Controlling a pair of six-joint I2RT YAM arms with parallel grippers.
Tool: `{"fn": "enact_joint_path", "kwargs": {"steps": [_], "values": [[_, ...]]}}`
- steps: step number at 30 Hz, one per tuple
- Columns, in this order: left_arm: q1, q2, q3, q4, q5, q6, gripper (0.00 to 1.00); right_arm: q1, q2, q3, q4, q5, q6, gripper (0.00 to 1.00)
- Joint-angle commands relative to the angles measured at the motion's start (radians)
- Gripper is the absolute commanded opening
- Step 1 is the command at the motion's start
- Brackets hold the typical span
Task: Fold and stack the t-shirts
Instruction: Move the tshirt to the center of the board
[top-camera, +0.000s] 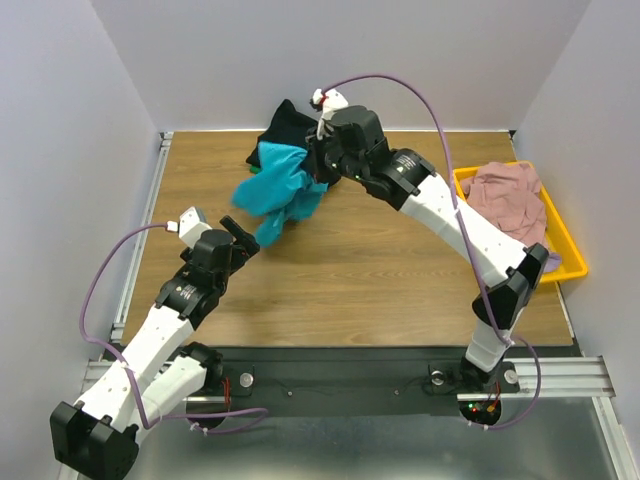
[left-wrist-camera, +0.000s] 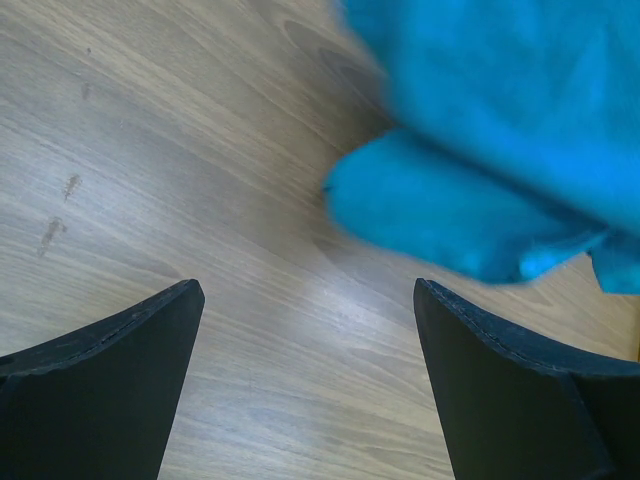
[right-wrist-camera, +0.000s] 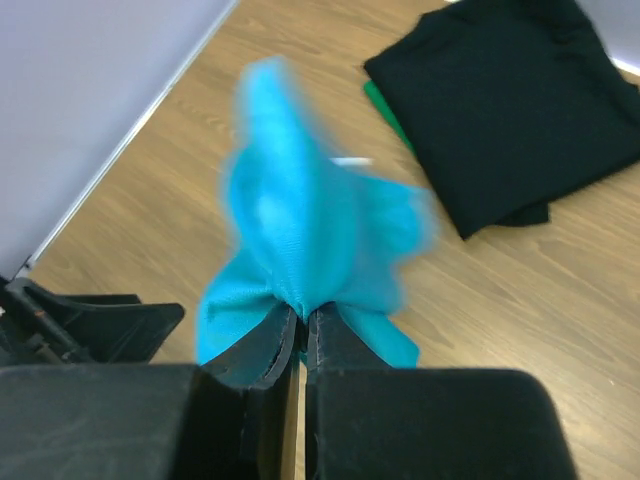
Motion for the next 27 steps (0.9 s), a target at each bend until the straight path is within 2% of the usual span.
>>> {"fn": "enact_joint_path", "kwargs": {"steps": [1,3,4,6,8,9,10,11,12,15,16,18,19,20,24,27], "values": [[-0.006,-0.020,-0.005,0.012,-0.032,-0.010,0.99,-0.036,-0.124,-0.078,0.036,0.122,0.048,0.01],[-0.006,-0.019,-0.007,0.012,-0.038,-0.015,0.98,-0.036,-0.172,-0.194,0.039,0.205,0.101,0.03],[-0.006,-0.019,-0.005,0.001,-0.041,-0.016,0.98,-0.038,-0.219,-0.321,0.041,0.304,0.123,0.05],[-0.006,-0.017,-0.002,-0.011,-0.054,-0.026,0.98,-0.055,-0.294,-0.551,0.041,0.468,0.257,0.14],[-0.006,-0.016,-0.002,-0.016,-0.058,-0.029,0.98,-0.087,-0.330,-0.697,0.039,0.534,0.322,0.23],[-0.006,-0.013,0.001,-0.016,-0.058,-0.030,0.99,-0.108,-0.350,-0.754,0.038,0.557,0.353,0.49],[-0.006,-0.011,0.001,-0.017,-0.063,-0.032,0.98,-0.149,-0.382,-0.849,0.039,0.557,0.376,0.65],[-0.006,-0.008,-0.001,-0.017,-0.060,-0.030,0.99,-0.165,-0.402,-0.875,0.038,0.554,0.409,0.85],[-0.004,-0.005,-0.001,-0.017,-0.061,-0.033,0.99,-0.170,-0.422,-0.896,0.038,0.555,0.422,1.00],[-0.004,0.018,0.007,-0.017,-0.052,-0.030,0.98,-0.168,-0.526,-0.905,0.074,0.429,0.421,1.00],[-0.004,0.032,0.008,-0.017,-0.049,-0.030,0.98,-0.167,-0.561,-0.911,0.108,0.282,0.414,1.00],[-0.004,0.047,0.013,-0.017,-0.038,-0.026,0.99,-0.168,-0.658,-0.975,0.264,0.122,0.419,1.00],[-0.004,0.059,0.016,-0.017,-0.031,-0.026,0.98,-0.168,-0.683,-1.001,0.319,-0.019,0.428,1.00],[-0.004,0.065,0.016,-0.016,-0.019,-0.026,0.98,-0.167,-0.697,-1.012,0.375,-0.069,0.459,1.00],[-0.004,0.082,-0.034,0.030,0.076,-0.007,0.98,-0.162,-0.677,-1.020,0.392,-0.176,0.538,1.00],[-0.006,0.102,-0.080,0.092,0.141,-0.006,0.98,-0.157,-0.606,-1.011,0.404,-0.317,0.536,1.00]]}}
